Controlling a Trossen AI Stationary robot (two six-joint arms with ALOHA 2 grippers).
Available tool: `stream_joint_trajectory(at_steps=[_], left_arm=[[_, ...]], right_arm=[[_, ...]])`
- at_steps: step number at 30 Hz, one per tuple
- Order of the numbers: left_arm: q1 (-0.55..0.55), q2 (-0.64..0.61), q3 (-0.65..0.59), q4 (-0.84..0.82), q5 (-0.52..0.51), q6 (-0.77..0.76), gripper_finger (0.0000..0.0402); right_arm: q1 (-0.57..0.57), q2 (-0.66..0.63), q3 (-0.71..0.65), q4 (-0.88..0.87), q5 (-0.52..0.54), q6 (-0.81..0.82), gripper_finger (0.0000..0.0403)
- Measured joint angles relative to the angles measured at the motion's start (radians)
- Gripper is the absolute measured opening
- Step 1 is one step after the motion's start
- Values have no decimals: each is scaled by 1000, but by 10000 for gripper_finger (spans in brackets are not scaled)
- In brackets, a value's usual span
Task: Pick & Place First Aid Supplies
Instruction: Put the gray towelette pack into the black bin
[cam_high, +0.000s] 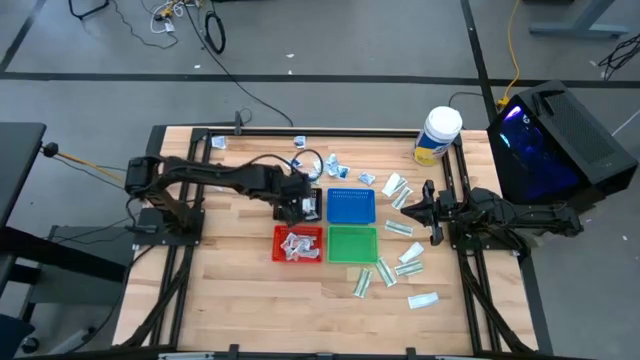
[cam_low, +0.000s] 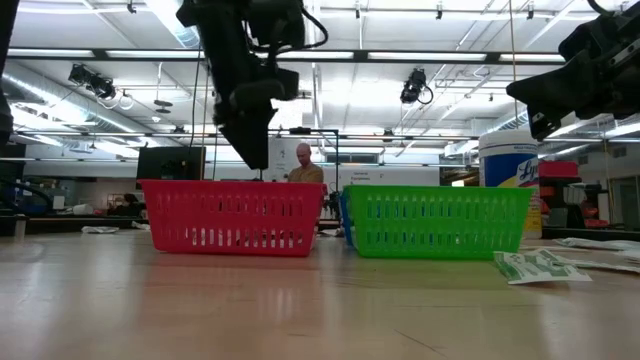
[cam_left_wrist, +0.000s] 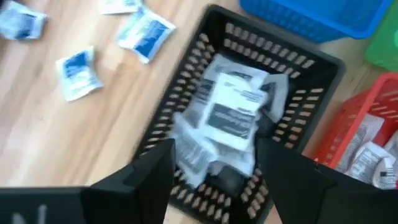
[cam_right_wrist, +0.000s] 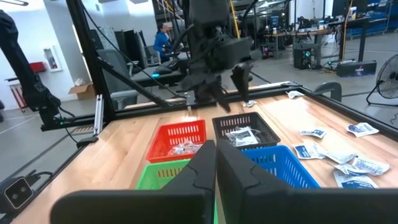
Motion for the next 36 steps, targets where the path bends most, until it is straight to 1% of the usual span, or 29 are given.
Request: stream_joint_trajectory(at_steps=[4,9,13,17,21,26,30,33,36], left_arm=[[34,-66,0,-76,-7,0,234],[86,-161,0,-161,-75,-10,234],[155,-223,1,-244,-83,-20,234],[236,-244,0,-321,-85,-72,239],[288,-248,-1,-337,-87,-61,270],[344,-248,-1,-340,-72,-46,336],[391,-247,-1,-349,-13,-1,383],[418,-247,-1,-361,8,40,397],[433,-247,-1,-363,2,67,390]], right_arm=[[0,0,0,0,0,0,18],[0,0,0,0,0,0,18],[0,0,0,0,0,0,18],[0,0,0,0,0,0,18],[0,0,0,0,0,0,18],[0,0,0,0,0,0,18],[0,0,0,0,0,0,18],[0,0,0,0,0,0,18],[0,0,0,0,0,0,18]])
